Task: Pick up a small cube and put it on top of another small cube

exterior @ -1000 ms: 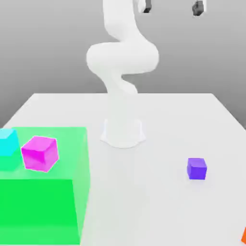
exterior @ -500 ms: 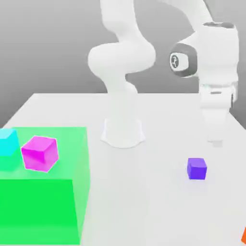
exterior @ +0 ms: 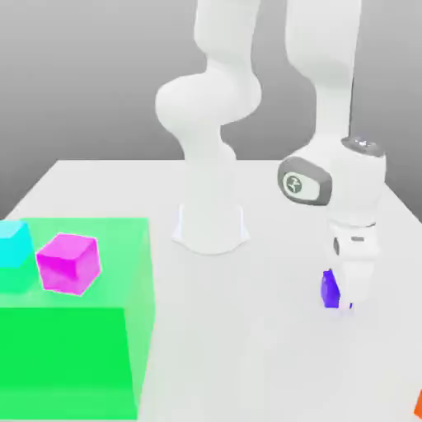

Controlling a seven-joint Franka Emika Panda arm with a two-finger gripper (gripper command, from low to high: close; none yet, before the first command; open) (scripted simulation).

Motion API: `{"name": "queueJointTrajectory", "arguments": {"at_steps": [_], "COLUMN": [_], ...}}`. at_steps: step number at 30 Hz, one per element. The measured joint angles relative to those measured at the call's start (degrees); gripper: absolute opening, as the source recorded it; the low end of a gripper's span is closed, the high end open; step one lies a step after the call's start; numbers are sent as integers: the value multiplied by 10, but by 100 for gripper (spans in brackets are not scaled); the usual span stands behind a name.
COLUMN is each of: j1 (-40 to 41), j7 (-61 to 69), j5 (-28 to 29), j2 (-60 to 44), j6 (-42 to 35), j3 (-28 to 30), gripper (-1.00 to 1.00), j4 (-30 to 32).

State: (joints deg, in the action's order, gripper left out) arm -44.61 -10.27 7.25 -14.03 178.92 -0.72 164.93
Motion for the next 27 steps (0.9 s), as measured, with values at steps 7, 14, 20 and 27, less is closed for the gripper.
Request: {"name": "queueJointTrajectory", "arguments": {"at_steps": [7,14,20,27], "j1": [21,24,45,60], "j7": [14,35,-23,-63], "j5": [-16,-61,-33,-43], "j2": [52,149,93,21], "j6": [-43,-150,-216,-289], "j3": [-24,-33,-14,5], "gripper": [-100,-100,-100,-100], "j4": [9,-2,-122,-267]}}
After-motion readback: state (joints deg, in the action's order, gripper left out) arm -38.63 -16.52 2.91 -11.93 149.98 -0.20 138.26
